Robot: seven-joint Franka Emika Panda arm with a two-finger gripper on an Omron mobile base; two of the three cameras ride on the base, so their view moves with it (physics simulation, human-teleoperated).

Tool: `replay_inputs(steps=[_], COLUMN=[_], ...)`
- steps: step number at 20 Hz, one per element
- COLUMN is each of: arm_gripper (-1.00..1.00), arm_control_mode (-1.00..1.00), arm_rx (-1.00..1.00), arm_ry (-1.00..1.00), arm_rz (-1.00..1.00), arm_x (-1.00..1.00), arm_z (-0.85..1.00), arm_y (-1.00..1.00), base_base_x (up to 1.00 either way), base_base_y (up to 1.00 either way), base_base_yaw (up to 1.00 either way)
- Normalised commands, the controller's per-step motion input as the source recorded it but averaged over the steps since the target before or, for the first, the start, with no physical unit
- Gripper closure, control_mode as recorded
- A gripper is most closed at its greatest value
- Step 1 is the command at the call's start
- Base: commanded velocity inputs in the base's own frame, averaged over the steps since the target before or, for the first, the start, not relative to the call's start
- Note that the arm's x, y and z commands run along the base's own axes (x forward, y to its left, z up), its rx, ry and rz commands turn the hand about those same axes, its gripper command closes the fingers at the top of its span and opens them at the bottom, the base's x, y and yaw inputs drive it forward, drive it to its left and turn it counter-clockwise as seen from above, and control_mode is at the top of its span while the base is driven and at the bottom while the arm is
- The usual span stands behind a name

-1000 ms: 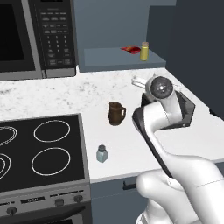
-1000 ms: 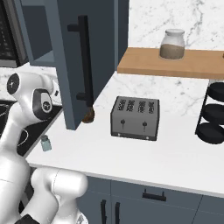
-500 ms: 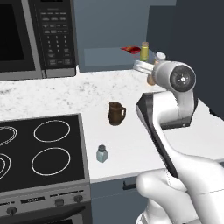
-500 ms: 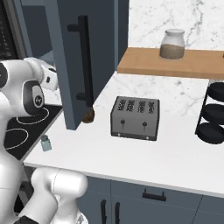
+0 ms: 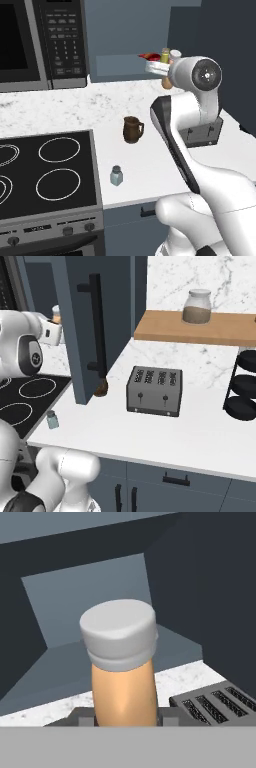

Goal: Put the shaker and condiment bottle from the counter next to their counterparts in the cabinet.

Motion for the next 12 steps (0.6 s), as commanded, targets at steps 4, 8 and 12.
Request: replay_inputs(steps=[4, 8, 12], arm_gripper=[1.00, 1.00, 1.00], arm_control_mode=[-1.00, -1.00, -1.00], arm_rx=[0.00, -0.04, 0.00], arm_ry=[0.00, 0.00, -0.02], arm_rz=[0.00, 0.00, 0.00], arm_x=[0.22, 0.13, 0.32], arm_z=[0.10, -0.09, 0.07], arm_y=[0.00, 0.11, 0.00], base_base_x=[0.00, 0.00, 0.00], base_base_y=[0.00, 0.00, 0.00], base_base_yaw=[0.00, 0.00, 0.00])
